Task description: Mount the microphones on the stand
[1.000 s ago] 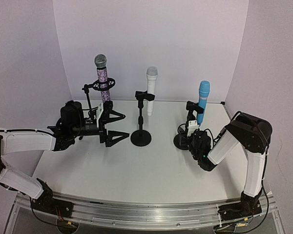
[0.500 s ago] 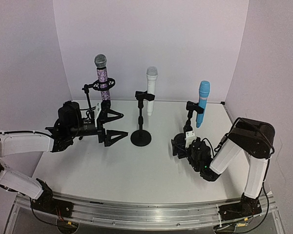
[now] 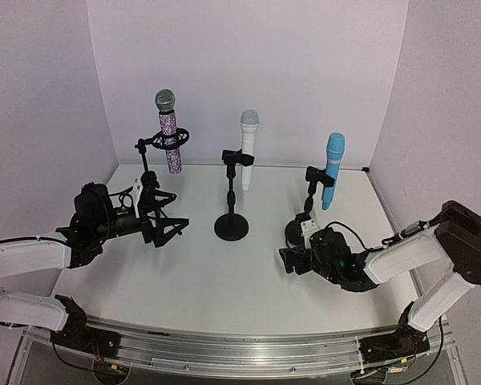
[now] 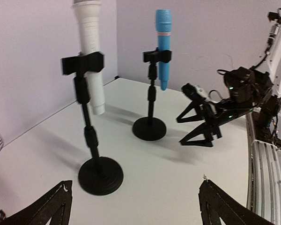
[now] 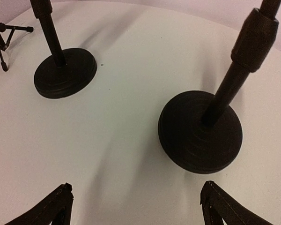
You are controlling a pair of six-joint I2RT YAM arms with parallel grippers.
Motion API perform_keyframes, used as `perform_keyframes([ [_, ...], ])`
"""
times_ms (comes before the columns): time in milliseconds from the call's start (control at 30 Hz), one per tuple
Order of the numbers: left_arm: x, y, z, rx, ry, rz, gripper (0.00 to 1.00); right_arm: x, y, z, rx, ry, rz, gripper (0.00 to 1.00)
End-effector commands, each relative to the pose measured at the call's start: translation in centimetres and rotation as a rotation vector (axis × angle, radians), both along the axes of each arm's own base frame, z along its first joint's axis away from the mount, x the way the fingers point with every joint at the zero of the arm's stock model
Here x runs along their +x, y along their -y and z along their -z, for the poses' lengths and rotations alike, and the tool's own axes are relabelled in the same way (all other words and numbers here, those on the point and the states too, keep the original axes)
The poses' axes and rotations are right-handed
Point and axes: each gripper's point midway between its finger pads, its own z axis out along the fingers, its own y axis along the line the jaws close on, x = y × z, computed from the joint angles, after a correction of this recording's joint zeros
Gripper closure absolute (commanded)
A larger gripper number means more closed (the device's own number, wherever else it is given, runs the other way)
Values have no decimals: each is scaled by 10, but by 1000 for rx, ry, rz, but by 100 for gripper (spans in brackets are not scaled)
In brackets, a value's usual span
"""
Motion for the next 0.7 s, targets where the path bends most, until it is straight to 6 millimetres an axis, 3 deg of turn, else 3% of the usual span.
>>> perform_keyframes([
  [0,13,-40,5,-30,-22,-152,6,-30,30,18,-88,-184,44,7],
  [267,27,-108,15,-69,-45,-381,6,-31,85,-1,-37,-286,199,7],
  [500,36,-154,31,-48,-97,-555,3,-23,126,-21,-10,-361,313,6],
  [667,38,-179,43,-23,-153,-648,0,-17,166,-35,105,-357,438,6],
])
